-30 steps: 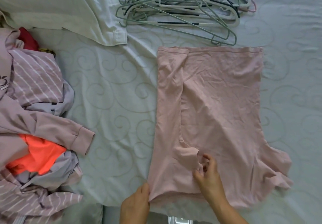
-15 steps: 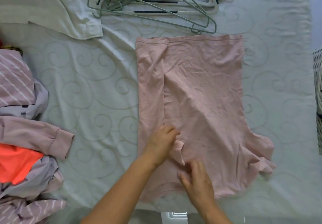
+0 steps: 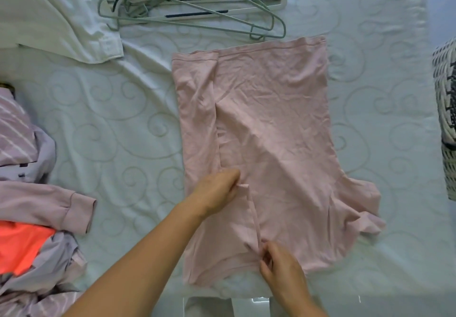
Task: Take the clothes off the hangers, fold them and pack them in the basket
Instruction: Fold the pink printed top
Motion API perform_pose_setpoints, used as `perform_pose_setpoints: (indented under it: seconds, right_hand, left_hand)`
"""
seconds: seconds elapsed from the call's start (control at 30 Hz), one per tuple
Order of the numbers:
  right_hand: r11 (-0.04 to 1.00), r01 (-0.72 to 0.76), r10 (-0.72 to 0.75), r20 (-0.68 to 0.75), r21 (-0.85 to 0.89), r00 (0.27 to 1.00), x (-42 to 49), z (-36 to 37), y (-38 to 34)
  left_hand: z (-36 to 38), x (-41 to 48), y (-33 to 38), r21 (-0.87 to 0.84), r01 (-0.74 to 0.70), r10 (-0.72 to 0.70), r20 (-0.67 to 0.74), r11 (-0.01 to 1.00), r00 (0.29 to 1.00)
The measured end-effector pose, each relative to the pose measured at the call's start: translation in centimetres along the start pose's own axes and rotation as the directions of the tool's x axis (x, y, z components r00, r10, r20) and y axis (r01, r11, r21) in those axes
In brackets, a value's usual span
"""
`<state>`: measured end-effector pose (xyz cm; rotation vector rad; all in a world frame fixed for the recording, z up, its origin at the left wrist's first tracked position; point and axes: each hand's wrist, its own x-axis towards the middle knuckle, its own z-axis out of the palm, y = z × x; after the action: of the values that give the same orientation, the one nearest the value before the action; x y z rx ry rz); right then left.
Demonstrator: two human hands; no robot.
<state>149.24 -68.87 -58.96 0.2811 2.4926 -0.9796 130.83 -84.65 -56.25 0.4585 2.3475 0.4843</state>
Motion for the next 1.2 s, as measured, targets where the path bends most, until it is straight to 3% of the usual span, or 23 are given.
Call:
perform_pose_setpoints:
  seconds: [0.13,0.2,0.27,0.33,0.43,0.53,0.6,0.7,0.77,0.83,0.9,0.97,1.07,1.13,1.2]
  right_hand:
    - [0.998,-0.047,0.044,-0.078,-0.045,0.996,-0.8,-0.2,-0.4]
    - [0.992,0.112,-0.12,-0.156,-0.06,0.981,-0.5,-0.4,-1.7]
    - [0.96,0.262,-0.274,-0.158,-0.096,0.949,0.0,-0.1,-2.8]
    - [0.93,0.317,-0.333,-0.061,-0.186,0.941,0.5,0.6,-2.7]
    - [0.914,0.317,-0.295,0.122,-0.253,0.948,0.7,1.4,-1.8]
    - [0.91,0.351,-0.324,0.152,-0.22,0.934,0.7,0.7,-1.7]
    - [0.929,0.344,-0.345,0.017,-0.133,0.938,1.2,-1.0,-1.4]
    - [0.985,0.139,-0.105,-0.278,0.104,0.955,3.2,-6.1,0.6]
    - [0.982,-0.026,0.109,-0.455,0.185,0.884,4.7,-10.6,3.0]
    - [0.933,-0.268,0.356,-0.509,0.241,0.784,5.9,-13.8,5.9]
    - [0.759,-0.506,0.639,-0.323,0.41,0.698,6.7,-15.4,7.8]
    - [0.573,-0.593,0.761,-0.098,0.566,0.641,6.9,-15.6,8.7]
    - [0.519,-0.637,0.723,0.104,0.57,0.683,6.6,-15.6,9.4]
    - [0.412,-0.651,0.685,0.255,0.638,0.683,6.2,-15.6,9.5]
    - [0.366,-0.609,0.656,0.269,0.703,0.705,6.1,-16.4,9.3]
  left_hand:
    - [1.5,-1.4,-0.2,-0.278,-0.043,-0.013,-0.196,0.96,0.98]
    - [2.5,-2.5,-0.2,-0.31,-0.093,-0.04,-0.397,0.946,0.917]
    - [4.3,-4.3,-0.8,-0.211,-0.096,-0.019,-0.486,0.973,0.874]
    - [7.0,-6.2,-2.1,-0.033,-0.091,0.067,-0.442,0.995,0.895]
    - [9.6,-7.8,-3.6,0.236,-0.085,0.159,-0.319,0.968,0.934]
    - [8.8,-6.8,-3.4,0.162,-0.051,0.102,-0.317,0.985,0.943]
    - [7.0,-5.1,-2.2,0.02,-0.086,0.088,-0.325,0.996,0.942]
    - [3.2,-1.1,0.8,-0.167,-0.133,0.069,-0.343,0.977,0.937]
    - [0.8,2.8,3.5,-0.178,-0.146,0.075,-0.354,0.973,0.932]
    - [-1.3,7.1,6.5,-0.172,-0.115,0.056,-0.313,0.978,0.948]
    - [-2.6,11.5,9.5,-0.161,-0.059,0.019,-0.235,0.985,0.972]
    - [-3.5,14.9,12.1,-0.066,-0.048,0.034,-0.203,0.997,0.979]
    - [-3.7,18.6,14.6,0.107,-0.022,0.033,-0.109,0.994,0.993]
    - [-3.9,20.4,15.4,0.164,0.028,-0.02,-0.047,0.986,0.999]
    - [-4.4,21.5,15.8,0.163,0.063,-0.055,-0.055,0.985,0.997]
